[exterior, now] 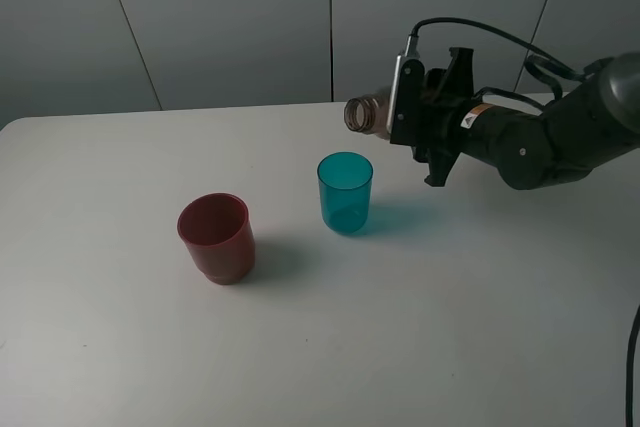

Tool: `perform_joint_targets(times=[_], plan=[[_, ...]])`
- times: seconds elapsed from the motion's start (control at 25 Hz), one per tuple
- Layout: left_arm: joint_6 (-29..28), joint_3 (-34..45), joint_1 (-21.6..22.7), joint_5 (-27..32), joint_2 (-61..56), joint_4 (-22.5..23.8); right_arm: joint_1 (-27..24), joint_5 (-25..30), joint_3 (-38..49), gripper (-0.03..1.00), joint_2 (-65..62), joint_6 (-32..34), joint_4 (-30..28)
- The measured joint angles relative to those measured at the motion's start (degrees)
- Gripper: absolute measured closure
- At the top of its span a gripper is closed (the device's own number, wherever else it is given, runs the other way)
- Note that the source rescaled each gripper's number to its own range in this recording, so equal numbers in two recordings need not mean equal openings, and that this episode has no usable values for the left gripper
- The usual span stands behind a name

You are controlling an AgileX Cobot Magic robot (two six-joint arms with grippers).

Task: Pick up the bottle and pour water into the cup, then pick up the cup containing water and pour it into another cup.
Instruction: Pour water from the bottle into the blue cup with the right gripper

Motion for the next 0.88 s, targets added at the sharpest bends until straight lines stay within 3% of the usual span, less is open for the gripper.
perform_joint_targets(times=[0.44, 0.88], plan=[[0.0, 0.0, 0.0, 0.0, 0.0, 0.0, 0.0, -1.2, 0.0, 0.97, 0.0, -11.2, 0.0], [0.0, 0.0, 0.0, 0.0, 0.0, 0.0, 0.0, -1.5, 0.0, 0.97, 0.0, -16.1, 0.2]])
